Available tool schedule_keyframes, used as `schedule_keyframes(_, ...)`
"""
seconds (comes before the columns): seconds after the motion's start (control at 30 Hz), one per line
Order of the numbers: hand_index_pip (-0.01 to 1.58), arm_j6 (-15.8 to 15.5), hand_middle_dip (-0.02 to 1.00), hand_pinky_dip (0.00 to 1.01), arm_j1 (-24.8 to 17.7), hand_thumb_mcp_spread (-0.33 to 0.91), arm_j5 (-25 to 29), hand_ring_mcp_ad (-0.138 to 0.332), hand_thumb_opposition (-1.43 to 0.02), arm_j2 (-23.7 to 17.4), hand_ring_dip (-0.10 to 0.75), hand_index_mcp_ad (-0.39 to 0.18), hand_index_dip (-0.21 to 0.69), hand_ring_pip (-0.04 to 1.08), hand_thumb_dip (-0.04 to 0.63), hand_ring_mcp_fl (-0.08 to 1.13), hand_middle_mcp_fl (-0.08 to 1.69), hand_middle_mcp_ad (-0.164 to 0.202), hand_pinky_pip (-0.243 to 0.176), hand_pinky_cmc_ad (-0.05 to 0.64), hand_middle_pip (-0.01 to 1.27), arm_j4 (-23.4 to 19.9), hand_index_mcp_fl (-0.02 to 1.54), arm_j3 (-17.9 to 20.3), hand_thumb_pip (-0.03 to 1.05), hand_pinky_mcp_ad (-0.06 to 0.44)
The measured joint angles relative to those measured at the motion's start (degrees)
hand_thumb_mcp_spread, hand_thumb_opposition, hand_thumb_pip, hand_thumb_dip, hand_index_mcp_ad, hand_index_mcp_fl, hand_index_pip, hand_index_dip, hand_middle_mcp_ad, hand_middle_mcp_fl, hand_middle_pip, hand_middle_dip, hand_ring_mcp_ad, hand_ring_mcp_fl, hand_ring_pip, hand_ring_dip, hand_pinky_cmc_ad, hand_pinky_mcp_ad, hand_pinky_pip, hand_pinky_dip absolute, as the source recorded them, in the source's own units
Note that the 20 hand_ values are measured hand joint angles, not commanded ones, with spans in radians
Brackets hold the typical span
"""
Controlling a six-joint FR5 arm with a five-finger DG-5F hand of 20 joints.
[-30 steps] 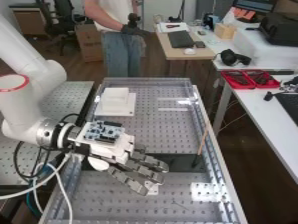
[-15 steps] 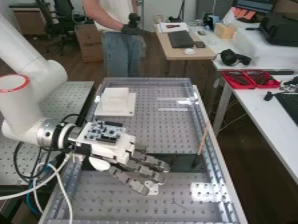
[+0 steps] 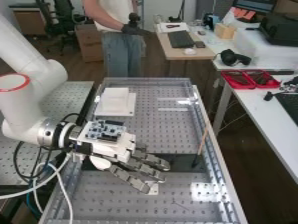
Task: Grab the bearing and place it in the white container
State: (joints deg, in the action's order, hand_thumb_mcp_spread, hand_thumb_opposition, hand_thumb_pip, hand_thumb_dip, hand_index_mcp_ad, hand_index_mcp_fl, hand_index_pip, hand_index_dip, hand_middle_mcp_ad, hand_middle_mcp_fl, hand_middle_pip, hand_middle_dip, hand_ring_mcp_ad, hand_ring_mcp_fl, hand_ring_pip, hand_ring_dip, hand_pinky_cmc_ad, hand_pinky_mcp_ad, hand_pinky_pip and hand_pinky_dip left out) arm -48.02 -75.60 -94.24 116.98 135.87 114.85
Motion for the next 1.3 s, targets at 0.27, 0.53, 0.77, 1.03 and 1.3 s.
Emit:
schedule_keyframes(0.27,1.44,-0.32,0.14,0.17,-0.04,0.43,-0.08,0.145,-0.82,0.03,0.028,-0.120,0.124,0.09,0.222,0.00,-0.01,0.063,-0.089,0.384,0.14,0.35,0.14,-0.14,0.56,0.278)
schedule_keyframes(0.53,1.43,-0.46,0.14,0.17,0.01,0.43,0.03,0.145,-0.82,0.32,0.028,-0.120,0.126,0.09,0.222,0.00,-0.01,0.063,-0.089,0.384,0.14,0.44,0.14,-0.29,0.56,0.278)
schedule_keyframes(0.77,1.43,-0.38,0.14,0.17,0.08,0.43,0.00,0.145,-0.82,0.47,0.028,-0.120,0.113,0.09,0.222,0.00,-0.01,0.065,-0.089,0.386,0.14,0.47,0.17,-0.42,0.56,0.278)
schedule_keyframes(1.03,1.43,-0.42,0.14,0.17,0.16,0.43,-0.01,0.145,-0.81,0.73,0.028,-0.124,0.115,0.09,0.227,0.00,-0.01,0.059,-0.089,0.382,0.14,0.47,0.19,-0.61,0.56,0.278)
schedule_keyframes(1.3,1.43,-0.25,0.14,0.17,0.18,0.43,-0.08,0.138,-0.83,0.82,0.028,-0.124,0.115,0.09,0.229,0.00,-0.01,0.058,-0.089,0.380,0.14,0.13,0.22,-0.62,0.57,0.276)
